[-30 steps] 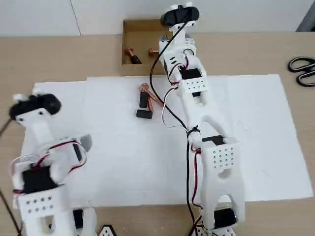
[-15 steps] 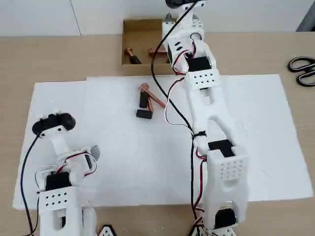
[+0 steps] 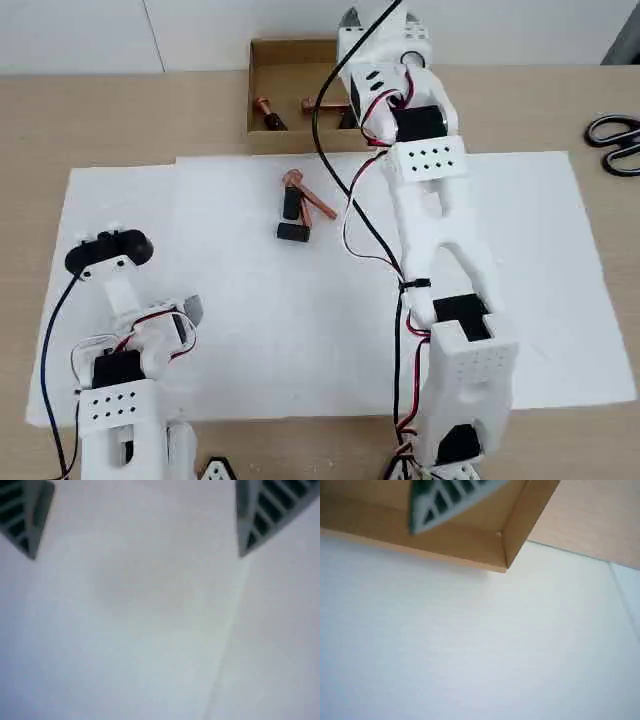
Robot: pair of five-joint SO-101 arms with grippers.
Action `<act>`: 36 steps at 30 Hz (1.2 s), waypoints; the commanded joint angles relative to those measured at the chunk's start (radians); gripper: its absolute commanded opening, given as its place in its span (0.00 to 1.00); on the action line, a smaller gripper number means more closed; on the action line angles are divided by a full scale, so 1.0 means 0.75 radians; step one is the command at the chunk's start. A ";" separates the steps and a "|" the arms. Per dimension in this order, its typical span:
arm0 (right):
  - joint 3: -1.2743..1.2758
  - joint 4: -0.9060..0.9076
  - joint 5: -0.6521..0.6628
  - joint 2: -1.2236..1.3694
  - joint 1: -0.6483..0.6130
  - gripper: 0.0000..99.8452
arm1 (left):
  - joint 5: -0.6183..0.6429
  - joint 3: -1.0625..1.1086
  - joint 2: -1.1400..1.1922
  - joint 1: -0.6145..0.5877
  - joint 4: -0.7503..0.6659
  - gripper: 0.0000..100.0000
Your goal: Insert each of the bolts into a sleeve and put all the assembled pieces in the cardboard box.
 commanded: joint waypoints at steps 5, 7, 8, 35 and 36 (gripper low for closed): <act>-0.086 0.003 0.004 -0.150 -0.001 0.21 | 0.000 -0.005 -0.016 0.000 -0.031 0.24; -0.084 0.005 0.008 -0.150 -0.007 0.21 | 0.000 -0.005 -0.016 0.000 -0.031 0.24; -0.084 0.005 0.010 -0.152 -0.009 0.21 | 0.000 -0.005 -0.016 0.000 -0.031 0.24; -0.084 0.005 0.004 -0.146 -0.009 0.21 | 0.000 -0.005 -0.016 0.000 -0.031 0.24; -0.084 0.005 0.004 -0.146 -0.011 0.21 | 0.000 -0.005 -0.016 0.000 -0.031 0.24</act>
